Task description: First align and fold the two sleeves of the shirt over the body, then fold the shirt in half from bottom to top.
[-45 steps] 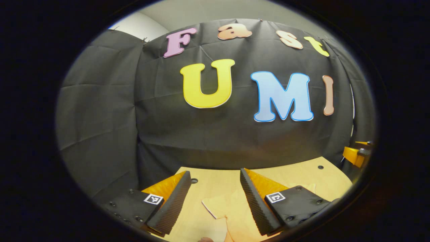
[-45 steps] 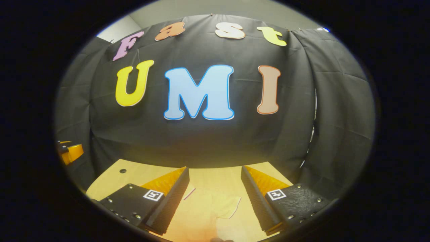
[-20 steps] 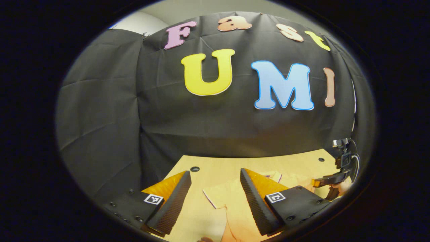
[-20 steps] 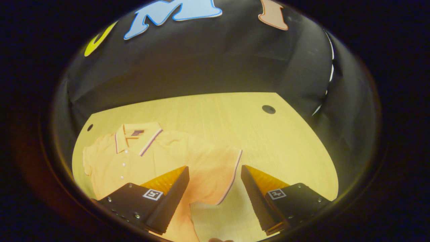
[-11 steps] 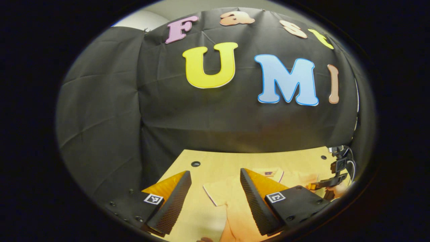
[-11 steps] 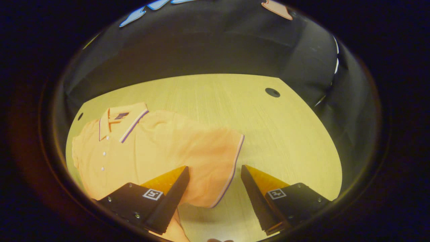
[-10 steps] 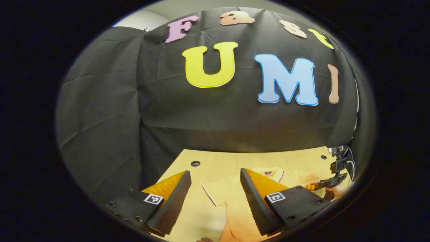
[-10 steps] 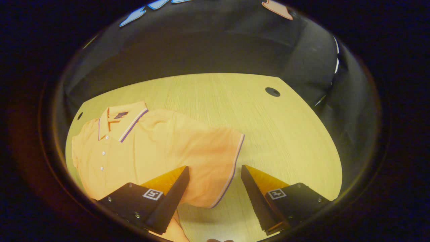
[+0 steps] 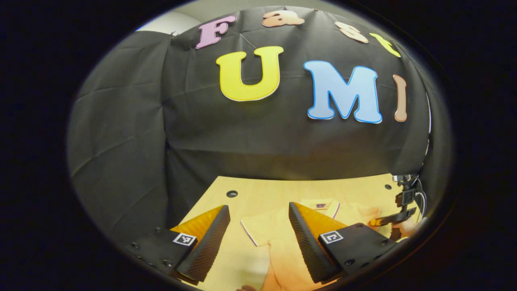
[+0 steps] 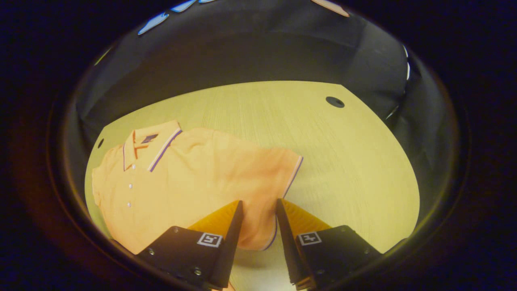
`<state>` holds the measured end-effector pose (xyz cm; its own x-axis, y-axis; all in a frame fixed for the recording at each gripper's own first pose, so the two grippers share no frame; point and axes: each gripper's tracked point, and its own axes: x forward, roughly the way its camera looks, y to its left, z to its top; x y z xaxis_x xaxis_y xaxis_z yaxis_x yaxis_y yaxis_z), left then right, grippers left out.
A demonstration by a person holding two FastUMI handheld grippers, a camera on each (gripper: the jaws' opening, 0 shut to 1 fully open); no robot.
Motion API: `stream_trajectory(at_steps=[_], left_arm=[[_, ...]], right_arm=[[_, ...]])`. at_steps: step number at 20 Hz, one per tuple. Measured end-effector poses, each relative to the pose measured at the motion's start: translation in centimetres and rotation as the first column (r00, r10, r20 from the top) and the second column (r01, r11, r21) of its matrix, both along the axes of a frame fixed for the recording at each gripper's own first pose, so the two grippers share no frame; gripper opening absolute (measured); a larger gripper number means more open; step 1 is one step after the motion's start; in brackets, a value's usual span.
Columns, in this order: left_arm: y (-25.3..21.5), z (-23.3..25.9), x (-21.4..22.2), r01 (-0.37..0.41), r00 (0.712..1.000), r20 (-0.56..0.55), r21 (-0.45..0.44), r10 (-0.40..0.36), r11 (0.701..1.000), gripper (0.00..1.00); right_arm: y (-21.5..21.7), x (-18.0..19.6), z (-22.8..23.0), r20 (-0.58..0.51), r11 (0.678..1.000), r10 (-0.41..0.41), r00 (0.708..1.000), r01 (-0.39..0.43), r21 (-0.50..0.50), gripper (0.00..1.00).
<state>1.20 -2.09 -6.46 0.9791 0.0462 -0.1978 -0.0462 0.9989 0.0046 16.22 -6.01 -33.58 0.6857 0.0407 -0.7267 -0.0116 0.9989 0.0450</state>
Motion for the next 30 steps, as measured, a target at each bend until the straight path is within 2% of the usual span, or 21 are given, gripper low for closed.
stream_trajectory(at_steps=[1,4,5,8,11,13,14,15,18,23,27,28,30], left_arm=[[-0.1,-0.1,0.1,0.0,1.0,-0.001,0.0,0.0,1.0,0.95],[-0.2,-0.5,0.2,-0.001,1.0,-0.007,0.0,0.001,1.0,0.95],[-0.2,-0.6,0.3,-0.001,1.0,-0.01,0.0,0.001,1.0,0.95],[-0.2,-0.9,0.2,-0.003,1.0,-0.018,-0.003,0.002,1.0,0.95],[-0.1,-1.1,0.2,-0.003,1.0,-0.021,-0.006,0.003,1.0,0.95],[-0.1,-1.2,0.3,-0.002,1.0,-0.023,-0.002,0.002,1.0,0.94],[-0.1,-1.3,0.4,-0.001,1.0,-0.025,0.0,0.001,1.0,0.95],[-0.1,-1.4,0.4,0.001,1.0,-0.026,0.0,-0.001,1.0,0.95],[-0.4,-1.4,0.6,0.006,1.0,-0.027,0.002,-0.006,1.0,0.95],[-0.3,-1.6,0.6,0.008,0.999,-0.032,0.008,-0.008,1.0,0.95],[0.0,-2.1,0.5,0.004,0.999,-0.038,0.007,-0.004,1.0,0.95],[0.1,-2.2,0.5,0.003,0.999,-0.041,0.007,-0.003,1.0,0.95],[0.2,-2.6,0.5,0.001,0.999,-0.048,0.006,-0.001,1.0,0.95]], right_arm=[[0.1,0.0,0.1,0.003,1.0,0.002,1.0,-0.002,0.004,0.18],[0.3,0.0,0.3,0.001,1.0,0.019,1.0,-0.019,-0.002,0.19],[0.4,0.0,0.4,0.0,1.0,0.015,1.0,-0.015,0.01,0.04],[0.3,0.4,0.7,0.01,1.0,0.011,1.0,-0.011,0.007,0.04],[0.8,1.0,2.8,0.057,1.0,0.022,0.998,-0.023,0.005,0.04],[2.1,1.2,4.2,0.09,0.999,0.051,0.995,-0.052,0.007,0.04],[3.0,1.3,4.8,0.105,0.997,0.071,0.992,-0.072,0.009,0.07],[4.2,1.3,5.3,0.118,0.995,0.092,0.989,-0.094,0.013,0.04],[7.8,0.8,6.0,0.135,0.985,0.165,0.977,-0.17,0.022,0.04],[12.7,-0.9,4.8,0.111,0.961,0.273,0.956,-0.275,0.009,0.04],[14.1,-1.5,3.7,0.089,0.953,0.302,0.949,-0.301,-0.024,0.04],[14.4,-1.7,3.6,0.081,0.953,0.303,0.95,-0.302,-0.024,0.05],[14.5,-1.9,3.3,0.065,0.953,0.303,0.951,-0.302,-0.019,0.14]])
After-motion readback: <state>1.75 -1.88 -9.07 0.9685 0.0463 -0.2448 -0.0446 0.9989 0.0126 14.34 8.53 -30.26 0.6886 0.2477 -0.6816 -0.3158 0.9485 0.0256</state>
